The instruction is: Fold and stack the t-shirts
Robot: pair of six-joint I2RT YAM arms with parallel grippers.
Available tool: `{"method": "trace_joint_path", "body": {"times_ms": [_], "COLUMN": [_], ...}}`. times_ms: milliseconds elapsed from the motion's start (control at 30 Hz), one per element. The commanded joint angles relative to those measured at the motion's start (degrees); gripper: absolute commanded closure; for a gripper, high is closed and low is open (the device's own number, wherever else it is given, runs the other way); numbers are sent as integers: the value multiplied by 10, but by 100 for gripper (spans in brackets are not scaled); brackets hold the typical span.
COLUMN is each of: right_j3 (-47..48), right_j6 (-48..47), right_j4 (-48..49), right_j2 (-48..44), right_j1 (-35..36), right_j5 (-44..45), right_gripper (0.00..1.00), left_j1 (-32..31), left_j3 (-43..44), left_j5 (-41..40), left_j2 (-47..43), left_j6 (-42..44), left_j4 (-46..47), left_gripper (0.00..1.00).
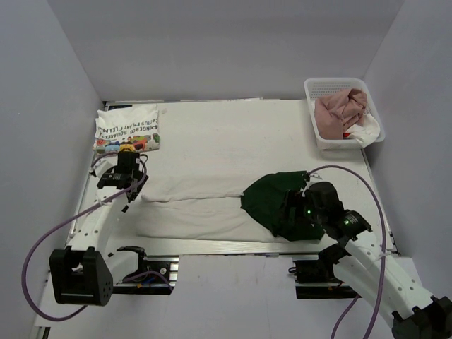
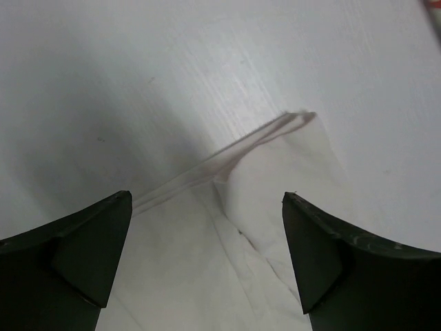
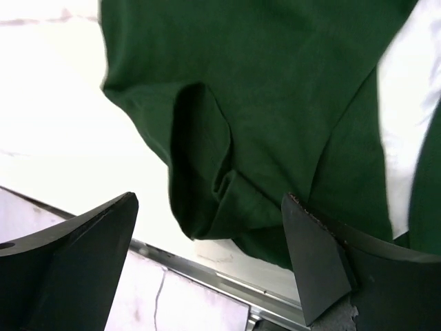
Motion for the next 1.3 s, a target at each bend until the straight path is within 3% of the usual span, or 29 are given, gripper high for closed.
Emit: {"method": "trace_joint_path", "body": {"times_ms": [0,167,200,267,333,500,733,900,967,1000,1033,1133,1233,1267], "right_j3": [57,67,67,72,85,124,254,446,528,637,680,889,1078,1083], "right_j6": [0,-14,-5,24,37,82,22,-41,-74,-82,-120,-176,-186,-186], "right_j4": [16,115,124,146,145,96,139,143,151,146,131,111,70,108], "right_j2": [-9,57,72,137,207,346,583,787,873,898,921,1070,1161,1163], "right_j1": [0,0,2,0,0,-6,-30,-41,-49,-52,-56,-63,-61,-60], "right_j5": [24,49,49,42,53,178,150,78,69,65,56,-22,-99,-143], "right_gripper": [10,10,10,10,10,10,10,10,10,10,10,10,10,10], "left_j1": [1,-13,-13,-22,-40,-85,-123,-166,-179,-187,-203,-242,-268,-284], "left_j3": [42,50,49,49,49,10,-47,-78,-93,-123,-144,-216,-242,-232], "left_j5": [21,220,292,329,340,326,293,331,381,410,486,559,574,574], "left_j2": [-36,9,28,74,131,184,191,184,168,160,151,130,108,102], "left_j6": [30,145,167,176,190,196,170,170,170,170,170,176,163,153], "left_j4": [30,168,194,221,221,209,141,65,54,63,76,91,74,74], "left_gripper": [0,0,0,0,0,0,0,0,0,0,0,0,0,0]}}
